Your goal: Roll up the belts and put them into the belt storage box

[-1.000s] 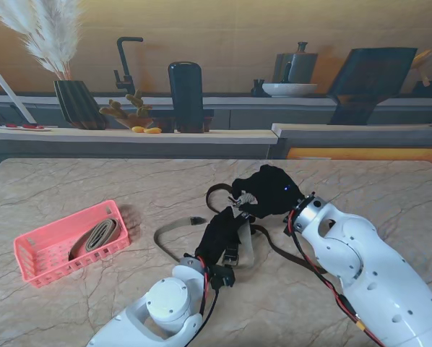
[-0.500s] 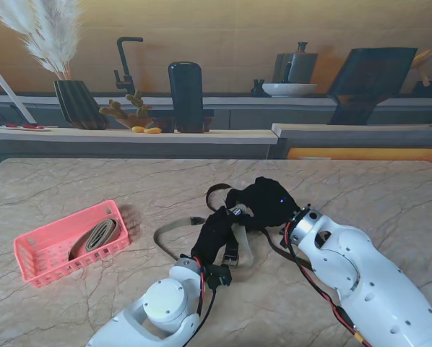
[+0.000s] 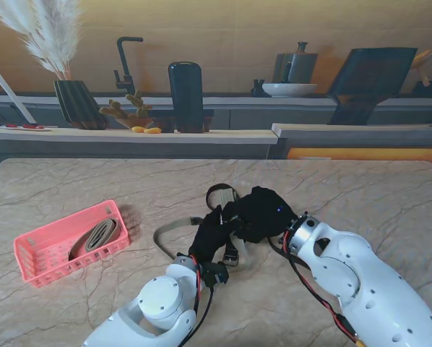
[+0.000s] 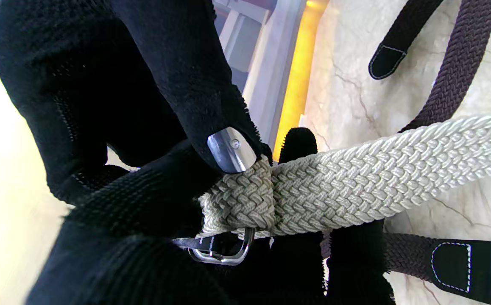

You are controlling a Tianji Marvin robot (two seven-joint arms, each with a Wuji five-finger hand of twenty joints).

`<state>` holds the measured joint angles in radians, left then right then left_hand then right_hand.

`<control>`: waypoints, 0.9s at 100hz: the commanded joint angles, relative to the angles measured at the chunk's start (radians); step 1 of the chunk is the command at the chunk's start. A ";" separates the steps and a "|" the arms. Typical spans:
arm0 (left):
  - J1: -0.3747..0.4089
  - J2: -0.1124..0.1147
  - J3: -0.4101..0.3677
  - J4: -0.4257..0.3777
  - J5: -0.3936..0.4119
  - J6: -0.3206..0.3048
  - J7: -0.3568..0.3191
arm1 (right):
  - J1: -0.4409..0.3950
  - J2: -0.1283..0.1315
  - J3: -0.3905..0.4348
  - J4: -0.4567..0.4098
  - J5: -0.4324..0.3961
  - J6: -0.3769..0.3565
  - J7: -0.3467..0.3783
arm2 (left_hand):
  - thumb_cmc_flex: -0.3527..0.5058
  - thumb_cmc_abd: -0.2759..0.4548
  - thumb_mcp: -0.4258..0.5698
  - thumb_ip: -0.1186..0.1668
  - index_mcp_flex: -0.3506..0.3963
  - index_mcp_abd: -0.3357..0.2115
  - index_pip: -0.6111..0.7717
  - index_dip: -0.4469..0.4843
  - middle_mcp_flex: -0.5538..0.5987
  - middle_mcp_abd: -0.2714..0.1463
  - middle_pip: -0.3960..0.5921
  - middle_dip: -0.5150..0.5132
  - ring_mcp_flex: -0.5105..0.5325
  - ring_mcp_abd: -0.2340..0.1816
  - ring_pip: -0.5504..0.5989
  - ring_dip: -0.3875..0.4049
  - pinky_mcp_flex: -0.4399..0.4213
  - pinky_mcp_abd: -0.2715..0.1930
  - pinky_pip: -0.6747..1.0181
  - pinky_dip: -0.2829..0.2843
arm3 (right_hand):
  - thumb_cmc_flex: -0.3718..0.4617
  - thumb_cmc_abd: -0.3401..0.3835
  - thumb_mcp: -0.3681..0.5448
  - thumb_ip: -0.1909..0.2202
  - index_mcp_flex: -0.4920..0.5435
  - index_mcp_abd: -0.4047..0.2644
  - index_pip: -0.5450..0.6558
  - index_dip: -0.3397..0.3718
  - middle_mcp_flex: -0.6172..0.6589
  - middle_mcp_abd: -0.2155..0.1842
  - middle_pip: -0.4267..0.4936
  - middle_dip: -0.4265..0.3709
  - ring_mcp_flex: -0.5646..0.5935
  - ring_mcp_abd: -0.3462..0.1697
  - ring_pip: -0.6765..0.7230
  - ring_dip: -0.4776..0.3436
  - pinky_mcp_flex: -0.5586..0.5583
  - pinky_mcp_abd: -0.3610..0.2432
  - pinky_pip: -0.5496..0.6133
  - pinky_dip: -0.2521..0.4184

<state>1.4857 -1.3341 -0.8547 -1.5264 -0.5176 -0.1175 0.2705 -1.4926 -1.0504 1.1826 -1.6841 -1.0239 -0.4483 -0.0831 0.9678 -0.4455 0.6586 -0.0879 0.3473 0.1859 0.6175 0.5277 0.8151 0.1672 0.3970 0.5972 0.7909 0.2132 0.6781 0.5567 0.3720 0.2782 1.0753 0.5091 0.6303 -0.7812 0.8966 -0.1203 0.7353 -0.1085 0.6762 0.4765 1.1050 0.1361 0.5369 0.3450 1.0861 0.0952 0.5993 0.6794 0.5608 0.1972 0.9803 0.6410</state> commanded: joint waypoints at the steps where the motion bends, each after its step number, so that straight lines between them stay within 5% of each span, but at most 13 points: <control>1: -0.003 -0.005 0.003 -0.025 0.011 0.004 -0.014 | -0.024 -0.002 0.013 -0.013 -0.014 -0.007 -0.008 | 0.113 0.007 0.037 -0.015 0.035 -0.112 0.079 0.025 0.097 -0.065 -0.028 0.061 0.056 -0.035 0.059 0.071 0.035 -0.022 0.060 0.017 | -0.053 0.023 0.023 0.045 0.009 0.016 -0.023 0.039 -0.073 -0.036 -0.034 -0.007 -0.037 -0.023 -0.009 -0.004 -0.025 0.003 -0.014 0.014; 19: -0.013 -0.007 0.008 -0.011 0.053 0.025 -0.002 | -0.078 -0.012 0.075 -0.075 -0.021 -0.029 -0.074 | 0.248 0.087 -0.064 -0.026 0.047 -0.134 0.175 0.088 0.079 -0.058 0.038 0.210 0.058 -0.048 0.166 0.205 0.032 -0.008 0.114 0.083 | -0.098 0.075 0.004 0.061 -0.071 -0.059 -0.032 0.111 -0.131 -0.035 -0.010 0.018 -0.078 -0.020 0.052 0.032 -0.055 0.009 -0.018 0.044; 36: -0.038 -0.007 0.029 0.032 0.174 0.010 0.009 | -0.116 -0.016 0.135 -0.122 -0.074 -0.031 -0.154 | 0.323 0.145 -0.163 -0.029 0.012 -0.178 0.270 0.207 0.036 -0.042 0.088 0.359 0.044 -0.066 0.293 0.314 0.004 0.000 0.164 0.187 | -0.135 0.115 -0.037 0.052 -0.152 -0.038 -0.052 0.119 -0.218 -0.021 -0.022 0.018 -0.105 -0.029 0.055 0.024 -0.048 -0.004 -0.029 0.046; 55: -0.064 -0.003 0.058 0.081 0.310 -0.040 0.021 | -0.118 -0.011 0.172 -0.154 -0.023 -0.011 -0.021 | 0.323 0.152 -0.150 -0.042 -0.011 -0.186 0.362 0.328 0.022 -0.020 0.128 0.459 0.053 -0.075 0.420 0.410 -0.007 0.005 0.237 0.258 | -0.131 0.145 -0.080 0.041 -0.326 0.122 -0.191 0.086 -0.518 0.052 -0.070 0.012 -0.168 -0.004 -0.060 -0.046 -0.058 -0.018 -0.071 0.027; 75: -0.098 0.007 0.091 0.138 0.497 -0.110 0.043 | -0.104 -0.006 0.178 -0.150 0.079 0.058 0.123 | 0.323 0.175 -0.148 -0.043 -0.045 -0.195 0.410 0.396 0.003 -0.027 0.176 0.515 0.070 -0.099 0.486 0.459 0.002 -0.002 0.280 0.293 | -0.105 0.143 -0.079 0.038 -0.247 0.241 -0.271 0.074 -0.521 0.117 -0.029 0.026 -0.170 -0.011 -0.061 -0.048 -0.044 -0.022 -0.073 0.032; 90: -0.111 0.011 0.104 0.160 0.561 -0.138 0.056 | -0.101 -0.003 0.181 -0.141 0.113 0.097 0.174 | 0.323 0.180 -0.148 -0.043 -0.056 -0.199 0.423 0.414 -0.004 -0.032 0.194 0.528 0.076 -0.106 0.498 0.469 0.008 -0.005 0.292 0.302 | -0.079 0.155 -0.078 0.036 -0.176 0.247 -0.298 0.107 -0.478 0.130 0.043 0.061 -0.155 -0.024 -0.008 -0.023 -0.023 -0.029 -0.061 0.036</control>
<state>1.3756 -1.3233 -0.7511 -1.3689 0.0442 -0.2461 0.3234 -1.5924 -1.0544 1.3589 -1.8338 -0.8896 -0.3505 0.0915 1.1567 -0.3780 0.4553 -0.0975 0.3158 0.0693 0.9132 0.8873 0.8193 0.1548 0.5539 1.1062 0.8106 0.2132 1.0141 0.9618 0.3744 0.2820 1.3250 0.7824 0.5238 -0.6579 0.8244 -0.0952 0.5245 0.1165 0.3954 0.5641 0.6082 0.2504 0.5426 0.3826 0.9261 0.0833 0.5536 0.6379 0.5239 0.1859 0.9196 0.6653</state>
